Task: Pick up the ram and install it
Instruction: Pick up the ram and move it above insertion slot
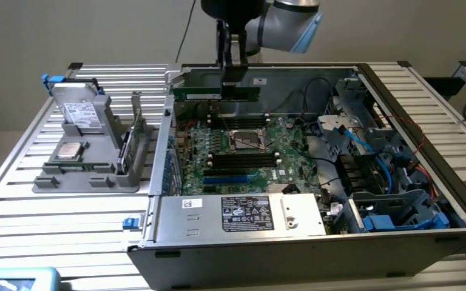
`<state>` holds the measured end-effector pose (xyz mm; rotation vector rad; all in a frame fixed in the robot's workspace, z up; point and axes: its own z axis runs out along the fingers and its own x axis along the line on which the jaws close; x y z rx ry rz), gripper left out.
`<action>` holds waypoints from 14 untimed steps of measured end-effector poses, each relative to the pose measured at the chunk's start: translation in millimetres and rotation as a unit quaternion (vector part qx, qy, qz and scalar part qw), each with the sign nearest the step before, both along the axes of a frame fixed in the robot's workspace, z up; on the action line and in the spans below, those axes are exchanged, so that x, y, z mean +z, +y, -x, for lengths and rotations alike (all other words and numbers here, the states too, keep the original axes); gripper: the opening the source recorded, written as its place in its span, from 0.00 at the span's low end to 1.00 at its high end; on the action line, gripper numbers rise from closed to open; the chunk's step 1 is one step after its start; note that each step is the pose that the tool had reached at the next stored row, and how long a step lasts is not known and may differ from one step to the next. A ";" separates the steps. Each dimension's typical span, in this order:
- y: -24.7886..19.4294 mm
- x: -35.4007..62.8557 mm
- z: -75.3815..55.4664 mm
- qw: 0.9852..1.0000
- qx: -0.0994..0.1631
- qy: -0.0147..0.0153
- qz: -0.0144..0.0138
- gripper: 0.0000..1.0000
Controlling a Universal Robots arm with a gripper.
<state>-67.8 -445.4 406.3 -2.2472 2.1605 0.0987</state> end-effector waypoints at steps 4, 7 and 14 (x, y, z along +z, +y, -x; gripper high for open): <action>0.4 -1.1 -17.8 1.000 0.000 -0.005 0.003 0.14; 2.4 -2.5 -31.1 1.000 0.000 -0.007 0.008 0.14; 13.7 -7.9 -40.4 1.000 0.000 -0.007 0.017 0.14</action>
